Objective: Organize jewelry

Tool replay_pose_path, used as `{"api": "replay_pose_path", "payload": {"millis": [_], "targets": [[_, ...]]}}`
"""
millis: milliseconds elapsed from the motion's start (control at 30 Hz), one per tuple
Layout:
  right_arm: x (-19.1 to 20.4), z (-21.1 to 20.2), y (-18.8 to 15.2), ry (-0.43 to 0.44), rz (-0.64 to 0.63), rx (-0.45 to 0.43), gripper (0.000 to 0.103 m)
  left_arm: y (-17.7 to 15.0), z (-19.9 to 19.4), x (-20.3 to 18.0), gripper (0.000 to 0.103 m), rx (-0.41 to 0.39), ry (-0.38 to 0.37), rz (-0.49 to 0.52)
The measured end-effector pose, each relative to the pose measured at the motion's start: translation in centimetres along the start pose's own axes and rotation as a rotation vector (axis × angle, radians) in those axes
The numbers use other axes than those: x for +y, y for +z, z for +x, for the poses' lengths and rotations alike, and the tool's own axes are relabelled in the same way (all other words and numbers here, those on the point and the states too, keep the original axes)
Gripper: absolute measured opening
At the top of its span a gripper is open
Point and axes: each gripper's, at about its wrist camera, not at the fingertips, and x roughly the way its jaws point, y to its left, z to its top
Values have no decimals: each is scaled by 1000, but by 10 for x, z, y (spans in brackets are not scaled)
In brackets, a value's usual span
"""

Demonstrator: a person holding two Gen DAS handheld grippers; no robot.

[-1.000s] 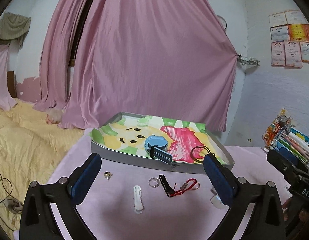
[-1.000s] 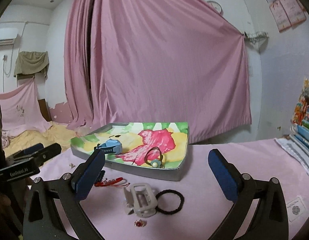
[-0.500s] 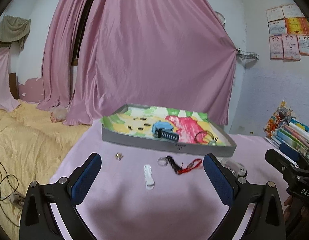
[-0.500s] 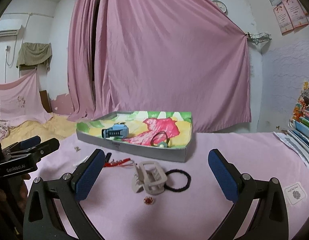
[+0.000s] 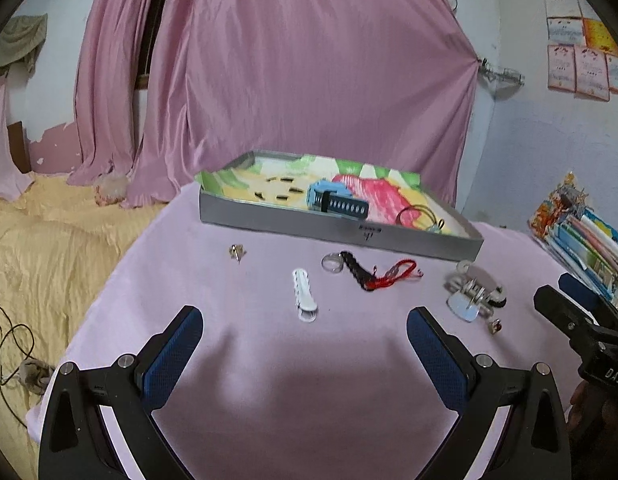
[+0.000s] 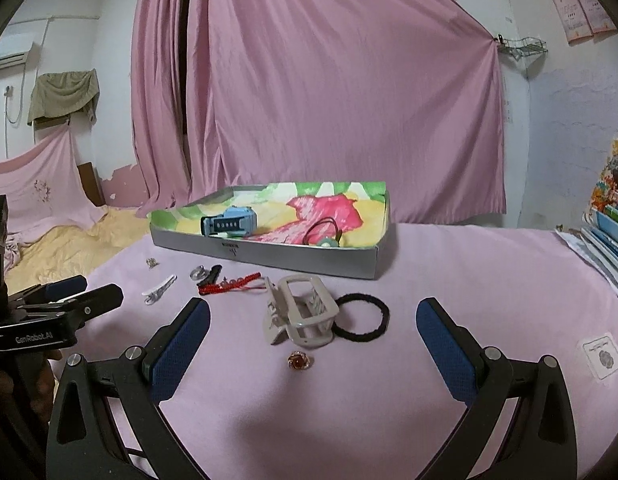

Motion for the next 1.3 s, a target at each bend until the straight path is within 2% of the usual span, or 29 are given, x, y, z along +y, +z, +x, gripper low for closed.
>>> {"api": "replay_pose_path", "payload": {"millis": [400, 467, 500, 533, 633, 733, 833, 1067, 1300], "targets": [[4, 21, -10, -17, 32, 113, 99, 2, 21, -1, 102, 108, 29, 9], [7, 24, -11, -14, 28, 130, 86, 2, 23, -1, 102, 121, 32, 11], [8, 26, -12, -13, 26, 142, 82, 2, 24, -1, 102, 126, 29, 11], [8, 28, -13, -13, 25, 152, 79, 3, 25, -1, 99, 130, 26, 11], [10, 34, -17, -6, 31, 182, 77, 5, 31, -2, 90, 157, 24, 13], [12, 37, -18, 0, 31, 199, 62, 6, 37, -2, 79, 187, 18, 6], [14, 41, -19, 6, 31, 214, 58, 8, 43, -2, 71, 209, 30, 3], [18, 49, -21, 14, 23, 248, 32, 15, 52, -6, 60, 228, 42, 24], [19, 49, -21, 13, 11, 248, 22, 16, 55, -14, 40, 233, 42, 69]]}}
